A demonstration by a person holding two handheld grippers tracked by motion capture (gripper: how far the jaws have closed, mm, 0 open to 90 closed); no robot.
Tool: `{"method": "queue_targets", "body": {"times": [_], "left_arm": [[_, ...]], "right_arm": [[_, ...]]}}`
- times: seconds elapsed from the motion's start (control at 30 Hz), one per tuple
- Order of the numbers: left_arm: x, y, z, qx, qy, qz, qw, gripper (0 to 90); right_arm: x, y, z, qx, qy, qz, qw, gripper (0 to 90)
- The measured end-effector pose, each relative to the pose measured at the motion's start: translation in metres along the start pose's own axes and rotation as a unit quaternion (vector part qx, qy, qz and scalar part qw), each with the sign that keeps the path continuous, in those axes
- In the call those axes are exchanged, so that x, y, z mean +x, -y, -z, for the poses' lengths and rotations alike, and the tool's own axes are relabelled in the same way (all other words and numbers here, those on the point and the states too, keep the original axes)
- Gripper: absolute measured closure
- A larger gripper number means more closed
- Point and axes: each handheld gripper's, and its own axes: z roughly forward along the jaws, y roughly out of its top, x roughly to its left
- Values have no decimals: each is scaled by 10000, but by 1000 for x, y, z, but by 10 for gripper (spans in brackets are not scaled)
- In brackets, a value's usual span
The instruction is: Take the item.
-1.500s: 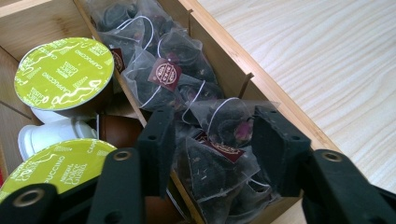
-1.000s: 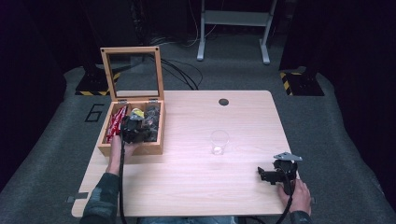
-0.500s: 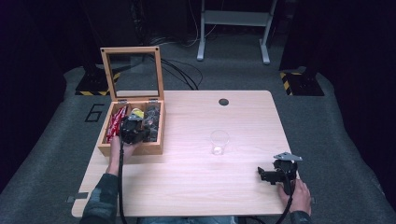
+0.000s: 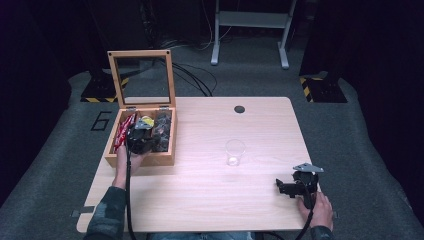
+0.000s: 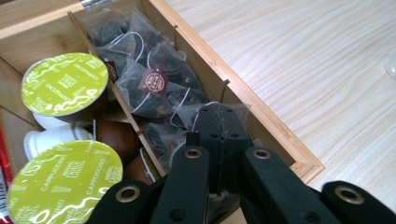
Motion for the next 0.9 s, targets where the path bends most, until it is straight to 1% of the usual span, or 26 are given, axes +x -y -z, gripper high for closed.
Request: {"method": "queue_targets", "body": {"times": [0.1, 0.17, 0.2, 0.27, 0.43, 0.53, 0.6, 0.7, 0.8, 0.83, 0.9], "left_arm": [[0, -1, 3, -21, -22, -3, 10000, 898], [1, -1, 5, -62, -31, -60, 10000, 898], [1, -2, 6, -45, -38, -76, 10000, 898], [0, -2, 6, -65, -43, -75, 9999, 898], [-2, -5, 11, -121, -61, -148, 9998, 898], [-3, -5, 13, -162, -71, -153, 9997, 898], [-3, -7, 15, -214, -34, -116, 9997, 898], [-4, -10, 20, -281, -28, -133, 9995, 898], [-5, -12, 23, -317, -28, -167, 9994, 898], [-6, -15, 26, -348, -28, -210, 9992, 898], [-8, -17, 29, -414, -41, -222, 9989, 898]], "right_arm": [[0, 0, 0, -2, -2, -2, 10000, 0], [0, 0, 0, 1, 0, -1, 10000, 0], [0, 0, 0, -1, 0, -2, 10000, 0], [0, 0, 0, 0, 1, -4, 10000, 0], [0, 0, 0, -2, -2, -3, 10000, 0], [0, 0, 0, -21, 9, -3, 10000, 0], [0, 0, 0, -2, 2, 1, 10000, 0], [0, 0, 0, -1, 1, -1, 10000, 0], [0, 0, 0, 0, 0, -2, 10000, 0], [0, 0, 0, -5, 3, -2, 10000, 0], [0, 0, 0, -24, -9, 1, 10000, 0]]}}
